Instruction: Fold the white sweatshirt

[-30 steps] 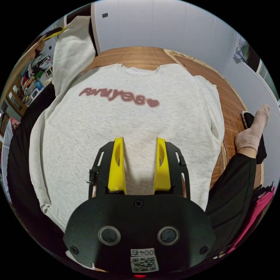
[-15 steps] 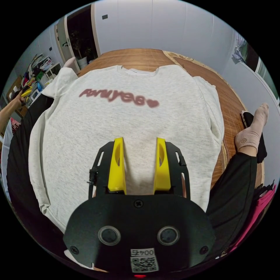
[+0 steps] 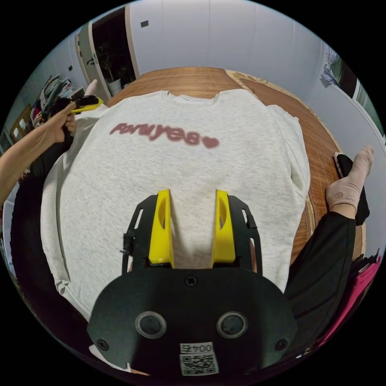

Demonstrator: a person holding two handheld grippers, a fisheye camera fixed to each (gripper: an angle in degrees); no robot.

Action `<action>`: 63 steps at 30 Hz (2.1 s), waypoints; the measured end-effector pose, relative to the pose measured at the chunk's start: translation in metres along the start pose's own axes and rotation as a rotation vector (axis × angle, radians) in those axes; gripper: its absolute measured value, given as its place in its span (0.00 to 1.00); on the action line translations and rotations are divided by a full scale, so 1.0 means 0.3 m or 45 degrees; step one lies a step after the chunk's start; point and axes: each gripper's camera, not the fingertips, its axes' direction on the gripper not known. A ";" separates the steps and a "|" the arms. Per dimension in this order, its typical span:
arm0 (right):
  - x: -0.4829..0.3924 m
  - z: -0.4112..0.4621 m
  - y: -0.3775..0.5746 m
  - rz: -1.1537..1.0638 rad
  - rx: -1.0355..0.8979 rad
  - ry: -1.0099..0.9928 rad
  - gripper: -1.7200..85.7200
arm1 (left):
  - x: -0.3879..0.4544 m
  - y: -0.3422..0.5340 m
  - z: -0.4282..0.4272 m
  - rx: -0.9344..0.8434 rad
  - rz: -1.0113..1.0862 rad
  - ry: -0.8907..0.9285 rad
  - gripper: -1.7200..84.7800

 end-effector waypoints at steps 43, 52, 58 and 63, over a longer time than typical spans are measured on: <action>0.428 -0.579 -0.094 0.405 0.340 -0.328 0.14 | 0.438 0.858 0.359 -0.138 0.659 -0.011 0.12; 1.079 -0.565 -0.212 0.956 0.262 -0.331 0.18 | 0.402 0.910 0.442 -0.143 0.628 0.016 0.11; 1.148 -0.445 -0.223 0.944 0.265 -0.488 0.10 | 0.398 0.944 0.486 -0.135 0.652 -0.009 0.11; 0.959 -0.700 -0.320 0.557 0.452 -0.403 0.06 | 0.376 0.953 0.517 -0.137 0.637 -0.006 0.11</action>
